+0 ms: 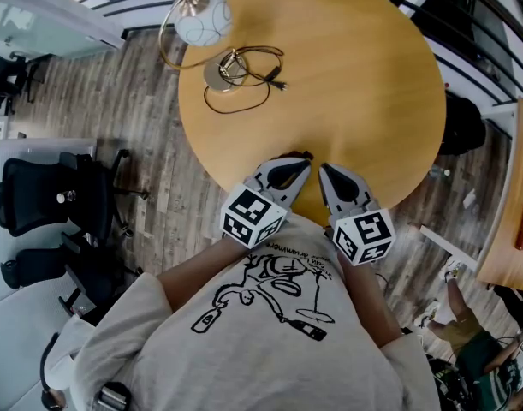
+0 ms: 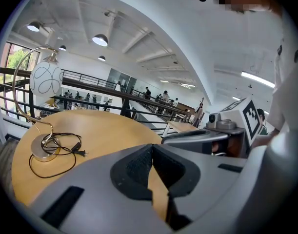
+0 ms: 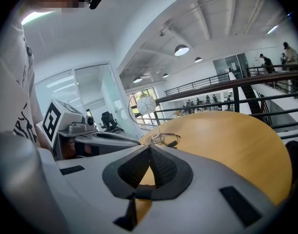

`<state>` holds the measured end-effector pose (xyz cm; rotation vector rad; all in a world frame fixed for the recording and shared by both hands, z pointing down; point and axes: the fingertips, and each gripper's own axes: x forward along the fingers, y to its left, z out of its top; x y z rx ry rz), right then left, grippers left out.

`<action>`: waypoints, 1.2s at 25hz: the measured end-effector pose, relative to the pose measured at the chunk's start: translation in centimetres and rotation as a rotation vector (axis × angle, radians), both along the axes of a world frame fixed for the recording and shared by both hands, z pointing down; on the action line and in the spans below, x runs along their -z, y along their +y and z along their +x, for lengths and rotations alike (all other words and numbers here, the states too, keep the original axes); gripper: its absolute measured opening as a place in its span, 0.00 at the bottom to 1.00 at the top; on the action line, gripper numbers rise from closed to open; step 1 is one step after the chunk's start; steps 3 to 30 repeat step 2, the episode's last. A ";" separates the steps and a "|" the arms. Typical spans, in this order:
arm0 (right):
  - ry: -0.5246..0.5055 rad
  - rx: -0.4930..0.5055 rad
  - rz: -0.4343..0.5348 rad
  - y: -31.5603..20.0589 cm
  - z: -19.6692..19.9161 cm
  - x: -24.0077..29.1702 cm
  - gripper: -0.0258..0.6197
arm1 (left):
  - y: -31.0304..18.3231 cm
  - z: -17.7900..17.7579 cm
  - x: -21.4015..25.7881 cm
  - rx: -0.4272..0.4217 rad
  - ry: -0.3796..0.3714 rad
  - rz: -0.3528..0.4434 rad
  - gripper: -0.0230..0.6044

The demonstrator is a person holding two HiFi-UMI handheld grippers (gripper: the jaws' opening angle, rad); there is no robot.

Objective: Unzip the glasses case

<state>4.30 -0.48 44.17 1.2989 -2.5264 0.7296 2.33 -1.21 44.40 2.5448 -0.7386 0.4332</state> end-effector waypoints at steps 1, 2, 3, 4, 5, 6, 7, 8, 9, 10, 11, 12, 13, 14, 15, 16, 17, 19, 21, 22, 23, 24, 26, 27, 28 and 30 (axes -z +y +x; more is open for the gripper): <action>-0.003 0.001 -0.003 0.0 0.0 0.0 0.07 | 0.1 0.0 -0.1 -0.002 -0.001 -0.003 0.05; -0.006 0.002 -0.006 0.1 -0.1 -0.1 0.07 | 0.2 0.1 -0.2 -0.005 -0.002 -0.007 0.05; -0.006 0.002 -0.006 0.1 -0.1 -0.1 0.07 | 0.2 0.1 -0.2 -0.005 -0.002 -0.007 0.05; -0.006 0.002 -0.006 0.1 -0.1 -0.1 0.07 | 0.2 0.1 -0.2 -0.005 -0.002 -0.007 0.05; -0.006 0.002 -0.006 0.1 -0.1 -0.1 0.07 | 0.2 0.1 -0.2 -0.005 -0.002 -0.007 0.05; -0.006 0.002 -0.006 0.1 -0.1 -0.1 0.07 | 0.2 0.1 -0.2 -0.005 -0.002 -0.007 0.05; -0.006 0.002 -0.006 0.1 -0.1 -0.1 0.07 | 0.2 0.1 -0.2 -0.005 -0.002 -0.007 0.05; -0.006 0.002 -0.006 0.1 -0.1 -0.1 0.07 | 0.2 0.1 -0.2 -0.005 -0.002 -0.007 0.05; -0.006 0.002 -0.006 0.1 -0.1 -0.1 0.07 | 0.2 0.1 -0.2 -0.005 -0.002 -0.007 0.05; -0.006 0.002 -0.006 0.1 -0.1 -0.1 0.07 | 0.2 0.1 -0.2 -0.005 -0.002 -0.007 0.05; -0.006 0.002 -0.006 0.1 -0.1 -0.1 0.07 | 0.2 0.1 -0.2 -0.005 -0.002 -0.007 0.05; -0.006 0.002 -0.006 0.1 -0.1 -0.1 0.07 | 0.2 0.1 -0.2 -0.005 -0.002 -0.007 0.05; -0.006 0.002 -0.006 0.1 -0.1 -0.1 0.07 | 0.2 0.1 -0.2 -0.005 -0.002 -0.007 0.05; -0.006 0.002 -0.006 0.1 -0.1 -0.1 0.07 | 0.2 0.1 -0.2 -0.005 -0.002 -0.007 0.05; -0.006 0.002 -0.006 0.1 -0.1 -0.1 0.07 | 0.2 0.1 -0.2 -0.005 -0.002 -0.007 0.05; -0.006 0.002 -0.006 0.1 -0.1 -0.1 0.07 | 0.2 0.1 -0.2 -0.005 -0.002 -0.007 0.05; -0.006 0.002 -0.006 0.1 -0.1 -0.1 0.07 | 0.2 0.1 -0.2 -0.005 -0.002 -0.007 0.05; -0.006 0.002 -0.006 0.1 -0.1 -0.1 0.07 | 0.2 0.1 -0.2 -0.005 -0.002 -0.007 0.05; -0.006 0.002 -0.006 0.1 -0.1 -0.1 0.07 | 0.2 0.1 -0.2 -0.005 -0.002 -0.007 0.05; -0.006 0.002 -0.006 0.1 -0.1 -0.1 0.07 | 0.2 0.1 -0.2 -0.005 -0.002 -0.007 0.05; -0.006 0.002 -0.006 0.1 -0.1 -0.1 0.07 | 0.2 0.1 -0.2 -0.005 -0.002 -0.007 0.05; -0.006 0.002 -0.006 0.1 -0.1 -0.1 0.07 | 0.2 0.1 -0.2 -0.005 -0.002 -0.007 0.05; -0.006 0.002 -0.006 0.1 -0.1 -0.1 0.07 | 0.2 0.1 -0.2 -0.005 -0.002 -0.007 0.05; -0.006 0.002 -0.006 0.1 -0.1 -0.1 0.07 | 0.2 0.1 -0.2 -0.005 -0.002 -0.007 0.05; -0.006 0.002 -0.006 0.1 -0.1 -0.1 0.07 | 0.2 0.1 -0.2 -0.005 -0.002 -0.007 0.05; -0.006 0.002 -0.006 0.1 -0.1 -0.1 0.07 | 0.2 0.1 -0.2 -0.005 -0.002 -0.007 0.05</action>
